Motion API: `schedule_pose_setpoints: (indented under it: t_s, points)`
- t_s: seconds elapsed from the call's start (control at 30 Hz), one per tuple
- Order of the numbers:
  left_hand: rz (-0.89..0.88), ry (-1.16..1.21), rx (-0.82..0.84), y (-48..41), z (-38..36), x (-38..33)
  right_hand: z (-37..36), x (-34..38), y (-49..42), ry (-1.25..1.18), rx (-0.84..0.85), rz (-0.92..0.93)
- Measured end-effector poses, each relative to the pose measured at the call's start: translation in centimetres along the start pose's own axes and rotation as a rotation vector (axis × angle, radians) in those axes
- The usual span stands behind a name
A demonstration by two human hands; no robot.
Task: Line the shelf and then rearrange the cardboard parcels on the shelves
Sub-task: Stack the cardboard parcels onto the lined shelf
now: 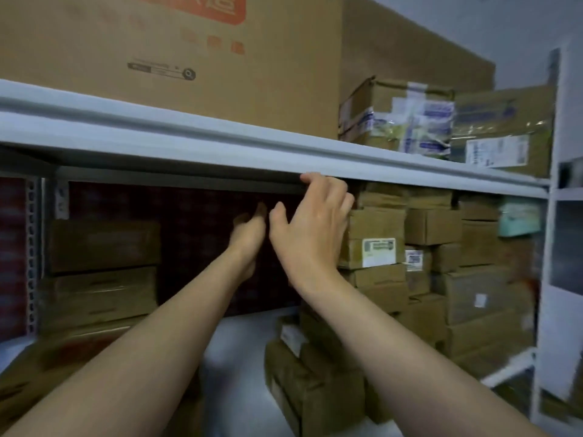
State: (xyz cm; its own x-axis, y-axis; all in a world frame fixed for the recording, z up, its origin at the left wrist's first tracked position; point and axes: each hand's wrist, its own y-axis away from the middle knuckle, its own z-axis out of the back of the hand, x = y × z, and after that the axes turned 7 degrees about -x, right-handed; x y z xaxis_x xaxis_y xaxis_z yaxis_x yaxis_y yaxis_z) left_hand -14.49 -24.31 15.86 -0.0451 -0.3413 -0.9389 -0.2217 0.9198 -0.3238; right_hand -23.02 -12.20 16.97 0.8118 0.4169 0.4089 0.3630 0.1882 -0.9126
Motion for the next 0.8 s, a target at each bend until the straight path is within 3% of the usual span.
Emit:
schedule_pose_setpoints:
  t_s: [0.2, 0.37, 0.5, 0.67, 0.8]
  points:
    - [0.109, 0.167, 0.055, -1.0, -4.8, 1.6, 3.4, -6.7, -1.2, 0.157, -0.101, -0.154]
    - [0.029, 0.119, 0.040, 0.9, -6.4, -1.7, 4.6, -10.2, -4.6, 0.010, 0.009, -0.402]
    - [-0.135, -0.035, 0.103, 0.7, -7.9, -4.1, 4.4, -12.1, -7.6, -0.040, 0.098, -0.545]
    - [-0.245, -0.351, 0.218, -0.4, -9.6, -6.2, 4.1, -13.5, -8.4, -0.024, 0.146, -0.534]
    - [-0.312, -0.390, 0.340, -1.3, -10.4, -6.7, 4.0, -13.7, -8.7, 0.004, 0.121, -0.468]
